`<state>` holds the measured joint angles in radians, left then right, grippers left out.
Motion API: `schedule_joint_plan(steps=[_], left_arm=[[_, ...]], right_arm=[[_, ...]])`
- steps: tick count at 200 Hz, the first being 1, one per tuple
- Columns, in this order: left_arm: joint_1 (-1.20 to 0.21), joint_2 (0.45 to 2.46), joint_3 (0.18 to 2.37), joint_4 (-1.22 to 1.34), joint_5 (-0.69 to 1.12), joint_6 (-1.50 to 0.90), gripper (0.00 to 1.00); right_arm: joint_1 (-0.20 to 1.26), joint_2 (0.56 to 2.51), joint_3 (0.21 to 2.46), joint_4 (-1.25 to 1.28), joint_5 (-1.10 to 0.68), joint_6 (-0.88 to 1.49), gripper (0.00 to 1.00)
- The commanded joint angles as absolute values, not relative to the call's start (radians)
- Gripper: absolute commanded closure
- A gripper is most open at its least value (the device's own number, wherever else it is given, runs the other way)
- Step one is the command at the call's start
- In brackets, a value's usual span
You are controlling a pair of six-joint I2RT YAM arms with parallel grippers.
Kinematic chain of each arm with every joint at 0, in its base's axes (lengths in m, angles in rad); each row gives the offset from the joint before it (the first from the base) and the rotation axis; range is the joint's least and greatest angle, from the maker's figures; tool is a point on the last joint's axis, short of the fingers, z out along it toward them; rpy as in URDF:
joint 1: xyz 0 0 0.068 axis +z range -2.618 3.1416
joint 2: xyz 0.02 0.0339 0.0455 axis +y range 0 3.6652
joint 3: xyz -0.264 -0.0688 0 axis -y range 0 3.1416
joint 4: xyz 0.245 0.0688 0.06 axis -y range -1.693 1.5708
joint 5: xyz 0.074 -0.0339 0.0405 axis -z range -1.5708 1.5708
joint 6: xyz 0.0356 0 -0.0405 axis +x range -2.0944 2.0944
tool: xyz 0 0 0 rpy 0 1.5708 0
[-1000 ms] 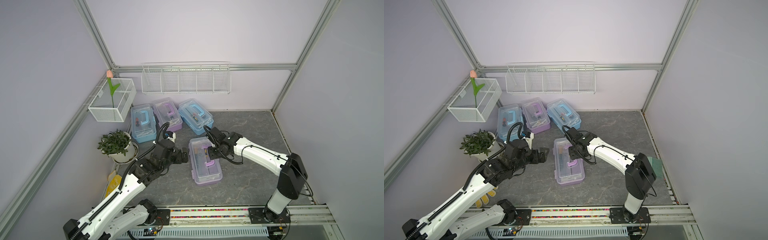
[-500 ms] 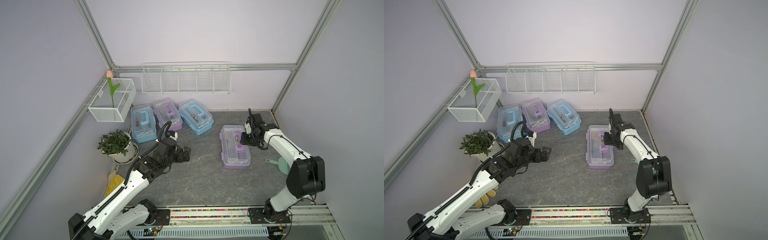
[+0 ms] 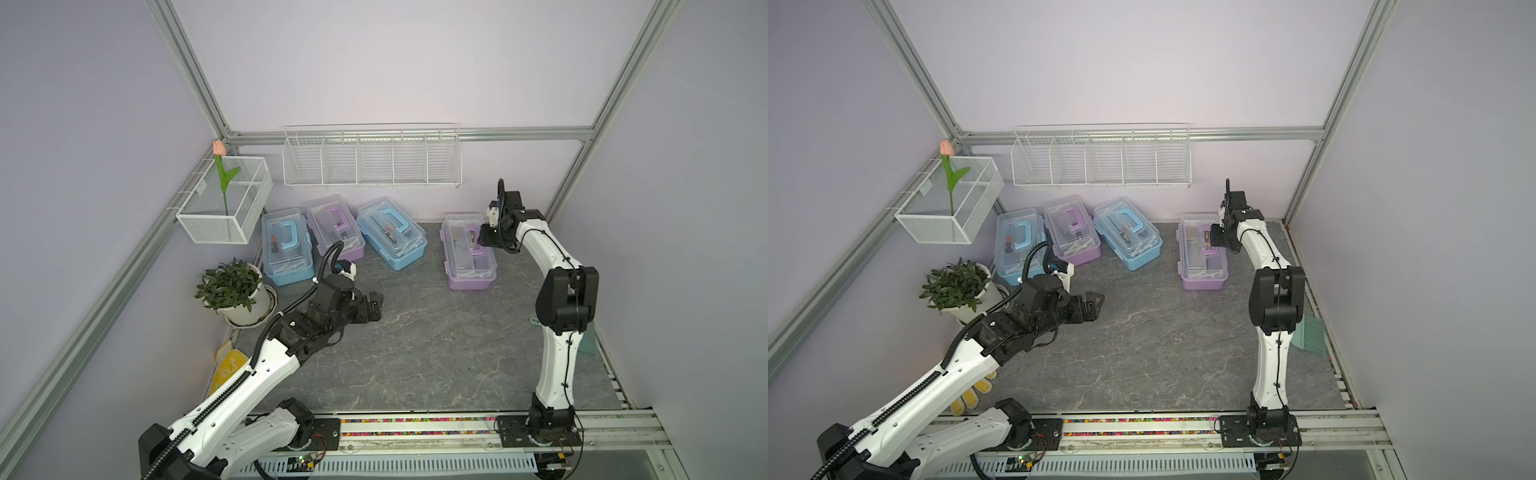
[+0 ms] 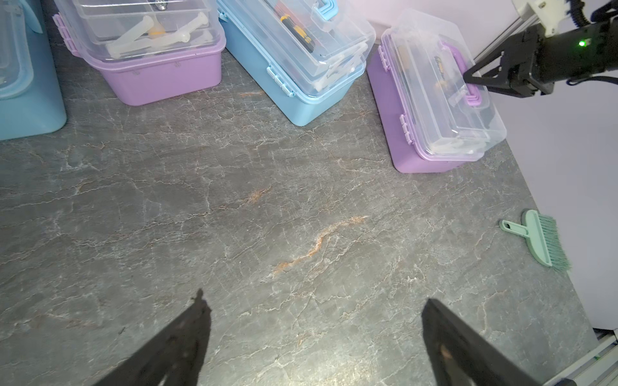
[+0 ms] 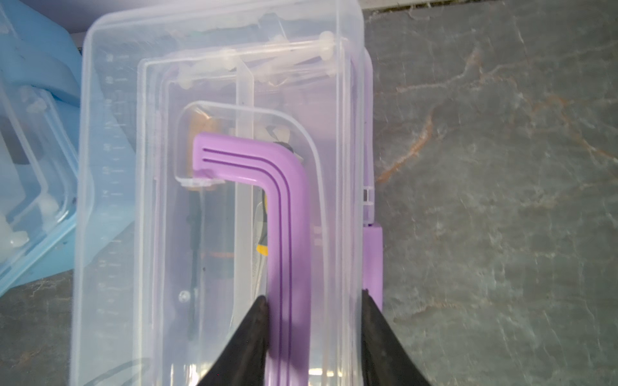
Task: Close toolboxes
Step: Move the toolbox to the center of the board.
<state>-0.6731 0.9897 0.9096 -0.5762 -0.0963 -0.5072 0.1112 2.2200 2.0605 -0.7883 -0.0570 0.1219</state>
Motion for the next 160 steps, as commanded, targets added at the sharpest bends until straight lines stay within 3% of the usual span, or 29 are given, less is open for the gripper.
schedule_joint_plan(steps=[1,33,95,160], left_arm=[[-0.667,0.973,0.892,-0.575,-0.099,-0.525,0.01],[-0.667,0.972,0.895,-0.580,-0.102,-0.523,0.01],[-0.667,0.975,0.893,-0.574,-0.097,-0.529,0.01],[-0.667,0.973,0.893,-0.575,-0.101,-0.532,0.01]], right_arm=[[0.193,2.326,2.129,-0.876,-0.138,0.031,0.61],[0.278,2.306,2.113,-0.911,-0.177,-0.017,0.61],[0.433,2.024,1.697,-0.791,-0.189,0.016,0.66],[0.317,2.113,1.730,-0.807,-0.038,0.269,0.68]])
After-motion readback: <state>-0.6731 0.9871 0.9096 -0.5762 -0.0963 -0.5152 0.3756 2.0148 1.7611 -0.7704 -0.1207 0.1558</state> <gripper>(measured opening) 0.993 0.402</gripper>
